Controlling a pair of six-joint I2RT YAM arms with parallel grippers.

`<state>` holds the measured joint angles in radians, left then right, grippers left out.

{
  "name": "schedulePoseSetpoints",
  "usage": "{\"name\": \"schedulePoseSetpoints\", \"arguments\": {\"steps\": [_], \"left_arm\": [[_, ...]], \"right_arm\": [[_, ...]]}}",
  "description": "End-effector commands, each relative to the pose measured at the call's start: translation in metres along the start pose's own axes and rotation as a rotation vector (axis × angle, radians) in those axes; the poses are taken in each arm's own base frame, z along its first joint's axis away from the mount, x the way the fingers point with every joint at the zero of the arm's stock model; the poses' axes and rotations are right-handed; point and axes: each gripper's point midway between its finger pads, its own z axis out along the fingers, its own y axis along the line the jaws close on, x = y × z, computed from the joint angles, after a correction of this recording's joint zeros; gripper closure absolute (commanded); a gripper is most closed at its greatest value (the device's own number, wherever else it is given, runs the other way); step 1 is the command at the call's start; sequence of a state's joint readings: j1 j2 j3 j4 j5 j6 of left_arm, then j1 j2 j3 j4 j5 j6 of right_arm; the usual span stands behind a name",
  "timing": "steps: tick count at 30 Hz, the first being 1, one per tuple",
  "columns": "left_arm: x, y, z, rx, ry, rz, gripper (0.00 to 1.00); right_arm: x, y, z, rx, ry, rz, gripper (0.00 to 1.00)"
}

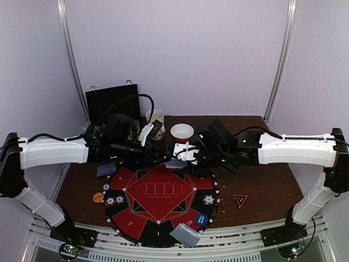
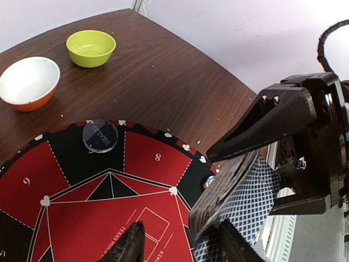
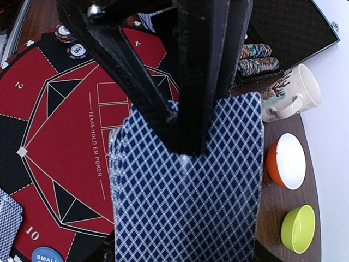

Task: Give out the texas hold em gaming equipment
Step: Pick up the poker card from the face-down deck piles, then flop the poker card into the community card area.

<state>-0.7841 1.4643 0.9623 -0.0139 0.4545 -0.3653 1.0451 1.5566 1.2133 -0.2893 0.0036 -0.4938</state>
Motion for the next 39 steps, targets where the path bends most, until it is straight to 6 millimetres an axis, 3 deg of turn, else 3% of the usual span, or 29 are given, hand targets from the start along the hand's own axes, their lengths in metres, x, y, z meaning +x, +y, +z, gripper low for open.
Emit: {"name": "schedulePoseSetpoints", "arguments": {"steps": [1,9,15,20,24,29,39], "left_arm": [[-0.008,-0.004,-0.008,0.011,0.006,0.032,0.5],[-0.016,-0.013,-0.011,0.044,0.001,0.033,0.51],[-0.009,-0.02,-0.006,0.104,0.047,0.013,0.85],[-0.008,-0.021,-0.01,0.112,0.061,0.013,0.99],[-0.008,-0.019,-0.016,0.101,0.06,0.012,1.0],[-0.009,-0.03,-0.022,0.162,0.055,0.03,1.0],[-0.034,-0.033,-0.054,0.212,-0.018,0.053,1.0]], "right_arm": [[-0.018,-0.012,-0.008,0.037,-0.045,-0.002,0.44],[-0.015,-0.013,-0.008,0.048,-0.031,-0.014,0.44],[-0.015,-0.015,-0.008,0.054,-0.032,-0.018,0.44],[-0.012,-0.016,-0.009,0.061,-0.022,-0.021,0.44],[-0.005,-0.019,-0.008,0.067,-0.007,-0.013,0.44],[-0.001,-0.021,-0.008,0.066,-0.008,0.005,0.44],[0.015,-0.033,-0.01,0.071,-0.005,0.055,0.44]]}}
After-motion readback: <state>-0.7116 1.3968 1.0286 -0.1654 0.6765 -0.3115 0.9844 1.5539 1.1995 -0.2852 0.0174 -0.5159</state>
